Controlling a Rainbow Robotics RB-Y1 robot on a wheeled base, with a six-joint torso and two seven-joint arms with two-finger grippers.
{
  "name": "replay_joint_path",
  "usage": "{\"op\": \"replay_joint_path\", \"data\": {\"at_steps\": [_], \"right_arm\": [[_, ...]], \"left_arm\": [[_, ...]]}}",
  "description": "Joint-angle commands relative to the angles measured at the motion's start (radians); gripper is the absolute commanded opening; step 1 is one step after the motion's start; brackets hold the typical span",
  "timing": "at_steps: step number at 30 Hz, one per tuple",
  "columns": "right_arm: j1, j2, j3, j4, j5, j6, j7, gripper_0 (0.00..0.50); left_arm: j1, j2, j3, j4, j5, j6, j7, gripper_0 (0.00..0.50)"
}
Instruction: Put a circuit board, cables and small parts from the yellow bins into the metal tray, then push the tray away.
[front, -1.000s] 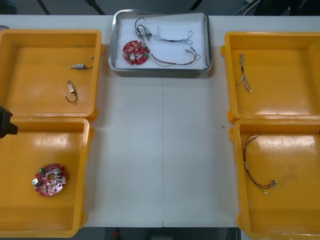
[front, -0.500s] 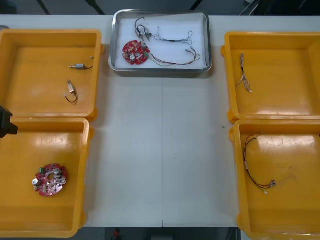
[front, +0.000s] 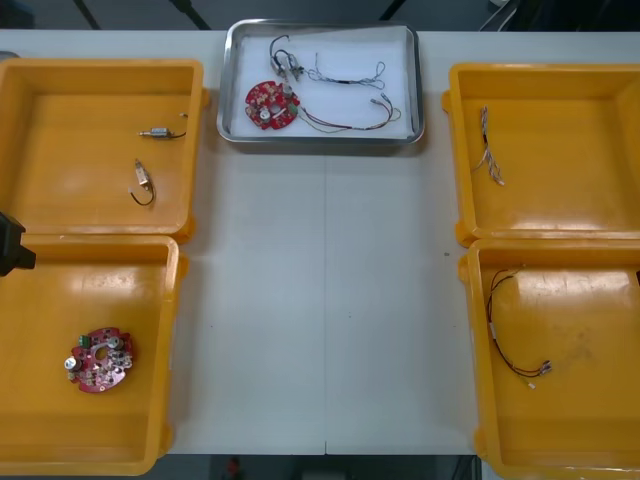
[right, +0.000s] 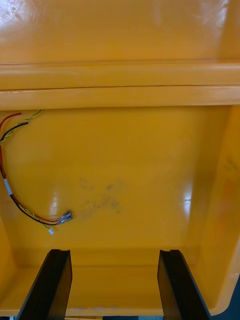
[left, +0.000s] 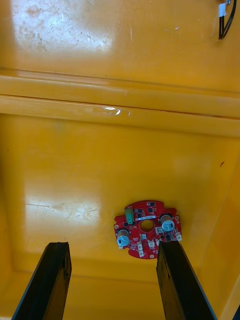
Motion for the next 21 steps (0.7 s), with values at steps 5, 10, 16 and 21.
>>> {"op": "replay_joint_path", "data": {"at_steps": [5,10,16,21], "right_arm": [[0.013,0.008,-0.028,-0.024,0.008,0.003,-0.001,0.500],[0.013,0.008,-0.028,-0.024,0.008,0.003,-0.001,0.500],[0.013,0.008,-0.028,-0.024,0.008,0.003,-0.001,0.500],[0.013,0.008,-0.028,-0.024,0.008,0.003,-0.001,0.500]], "left_arm": [[0.017,0.042,0.021,-0.021,0.006,0.008,-0.022,0.500],[0.017,0.042,0.021,-0.021,0.006,0.008,-0.022,0.500],[0.017,0.042,0.021,-0.021,0.006,0.008,-0.022,0.500],[0.017,0.042,0.021,-0.021,0.006,0.008,-0.022,0.500]]}}
